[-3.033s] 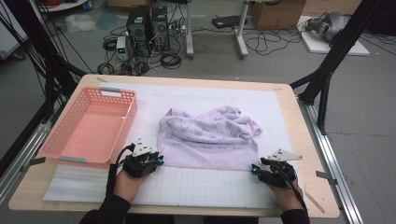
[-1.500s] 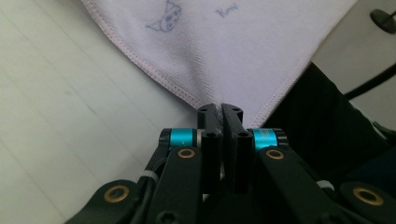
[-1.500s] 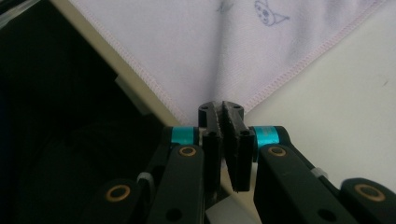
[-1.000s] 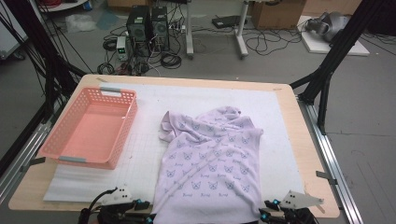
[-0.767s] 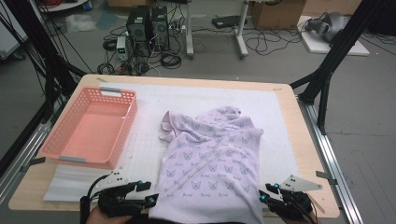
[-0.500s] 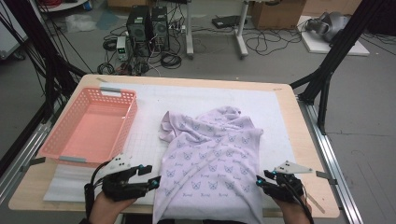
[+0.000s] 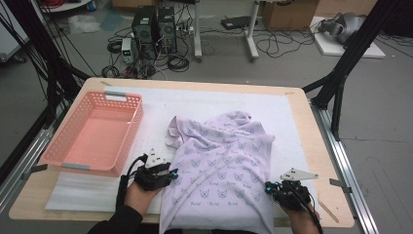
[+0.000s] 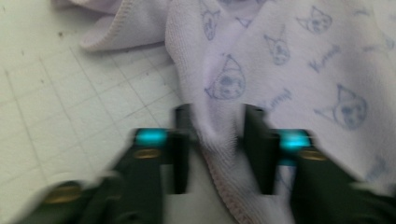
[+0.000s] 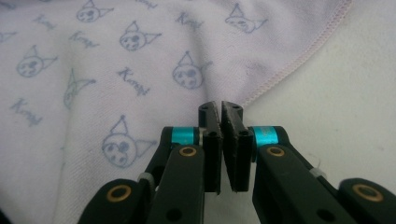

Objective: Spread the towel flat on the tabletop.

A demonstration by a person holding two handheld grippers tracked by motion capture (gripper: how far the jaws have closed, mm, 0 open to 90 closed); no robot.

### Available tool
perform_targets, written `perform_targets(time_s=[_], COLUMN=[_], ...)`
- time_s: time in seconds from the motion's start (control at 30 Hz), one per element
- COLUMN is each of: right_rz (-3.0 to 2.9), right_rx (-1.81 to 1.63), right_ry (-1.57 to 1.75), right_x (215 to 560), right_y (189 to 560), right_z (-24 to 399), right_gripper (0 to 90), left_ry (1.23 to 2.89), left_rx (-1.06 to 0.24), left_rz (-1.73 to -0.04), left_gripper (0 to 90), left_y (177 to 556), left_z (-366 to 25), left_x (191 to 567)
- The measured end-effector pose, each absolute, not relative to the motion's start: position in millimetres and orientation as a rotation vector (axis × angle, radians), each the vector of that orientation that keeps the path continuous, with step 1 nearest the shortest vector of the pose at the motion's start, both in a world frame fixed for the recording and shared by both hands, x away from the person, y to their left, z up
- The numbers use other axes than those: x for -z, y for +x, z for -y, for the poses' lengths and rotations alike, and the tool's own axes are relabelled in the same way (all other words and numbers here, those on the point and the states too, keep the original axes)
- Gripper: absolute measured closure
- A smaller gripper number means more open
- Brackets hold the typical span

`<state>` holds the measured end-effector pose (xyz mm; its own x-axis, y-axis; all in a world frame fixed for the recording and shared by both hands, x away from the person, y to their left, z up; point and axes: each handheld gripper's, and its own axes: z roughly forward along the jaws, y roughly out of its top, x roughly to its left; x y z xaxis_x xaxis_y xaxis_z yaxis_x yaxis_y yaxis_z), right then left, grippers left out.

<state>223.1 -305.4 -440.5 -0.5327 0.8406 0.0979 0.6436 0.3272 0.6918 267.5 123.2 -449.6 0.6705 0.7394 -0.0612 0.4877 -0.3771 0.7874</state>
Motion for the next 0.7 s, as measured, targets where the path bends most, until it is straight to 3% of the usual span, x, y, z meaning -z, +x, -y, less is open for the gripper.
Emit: perform_targets(time_s=[0.7], right_rz=[-2.557], right_rx=[-0.915], right_ry=[1.211], right_x=[423.1], right_y=[152.9], right_z=[331.6], right_gripper=[87.3], left_ry=[2.14], left_rx=[-0.083], left_rz=[-0.828], left_gripper=[85.0], left_y=[200.4], left_z=[-156.6], left_x=[427.1])
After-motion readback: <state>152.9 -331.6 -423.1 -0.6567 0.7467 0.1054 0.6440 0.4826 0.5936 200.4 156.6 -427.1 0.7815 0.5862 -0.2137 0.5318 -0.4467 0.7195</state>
